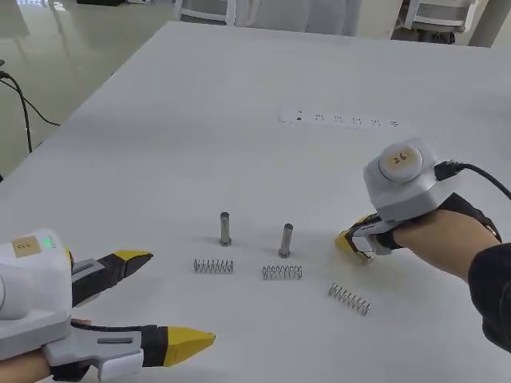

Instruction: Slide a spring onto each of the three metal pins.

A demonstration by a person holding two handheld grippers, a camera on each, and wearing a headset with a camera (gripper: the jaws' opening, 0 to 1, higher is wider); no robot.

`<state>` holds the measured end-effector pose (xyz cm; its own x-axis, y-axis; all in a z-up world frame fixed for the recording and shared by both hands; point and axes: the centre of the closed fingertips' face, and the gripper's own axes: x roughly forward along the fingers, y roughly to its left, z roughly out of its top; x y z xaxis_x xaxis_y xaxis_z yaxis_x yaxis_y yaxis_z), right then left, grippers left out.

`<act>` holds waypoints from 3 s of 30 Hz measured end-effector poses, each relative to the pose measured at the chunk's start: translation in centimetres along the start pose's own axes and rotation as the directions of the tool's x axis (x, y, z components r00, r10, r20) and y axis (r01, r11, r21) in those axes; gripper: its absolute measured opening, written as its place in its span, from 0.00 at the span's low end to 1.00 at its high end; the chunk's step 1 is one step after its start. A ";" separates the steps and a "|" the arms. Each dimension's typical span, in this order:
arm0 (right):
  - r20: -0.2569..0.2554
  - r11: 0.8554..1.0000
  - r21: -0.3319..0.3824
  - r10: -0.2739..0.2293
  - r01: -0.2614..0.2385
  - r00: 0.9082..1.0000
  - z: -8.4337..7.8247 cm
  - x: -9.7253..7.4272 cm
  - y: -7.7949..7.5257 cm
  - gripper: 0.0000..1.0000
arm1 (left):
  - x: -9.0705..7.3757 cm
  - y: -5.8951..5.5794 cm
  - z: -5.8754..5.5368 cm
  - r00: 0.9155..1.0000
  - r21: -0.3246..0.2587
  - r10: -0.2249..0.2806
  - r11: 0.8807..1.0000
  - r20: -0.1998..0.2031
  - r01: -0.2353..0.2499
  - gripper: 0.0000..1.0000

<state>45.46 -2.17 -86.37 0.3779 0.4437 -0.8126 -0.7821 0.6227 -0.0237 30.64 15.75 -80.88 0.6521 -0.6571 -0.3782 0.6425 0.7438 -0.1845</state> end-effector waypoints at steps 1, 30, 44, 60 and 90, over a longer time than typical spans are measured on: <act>-0.001 1.000 0.005 0.001 -0.001 1.000 0.0 0.0 0.0 0.08 | 0.0 0.0 0.0 1.000 0.000 0.000 1.000 0.000 0.000 0.86; 0.041 1.000 0.011 -0.006 0.006 0.999 0.6 -3.1 0.9 0.05 | -0.1 -0.1 0.2 1.000 0.008 0.001 1.000 0.001 -0.001 0.85; 0.082 1.000 0.017 0.005 -0.006 0.997 0.9 -3.9 1.4 0.05 | -0.3 -0.2 0.5 1.000 0.021 0.000 1.000 0.003 0.000 0.85; 0.107 1.000 0.012 0.007 -0.008 0.994 1.1 -4.8 2.1 0.05 | -0.5 -0.3 0.8 1.000 0.032 0.004 0.999 0.002 -0.004 0.85; 0.119 1.000 -0.006 0.012 -0.011 0.993 0.2 -5.7 2.4 0.05 | -0.6 -0.5 0.7 1.000 0.039 0.003 0.999 -0.005 -0.003 0.85</act>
<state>41.54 -3.08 -81.68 0.4247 0.5245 -0.7379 -0.7895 0.6135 -0.0182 30.19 15.71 -79.95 0.6518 -0.6542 -0.3837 0.6559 0.7402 -0.1479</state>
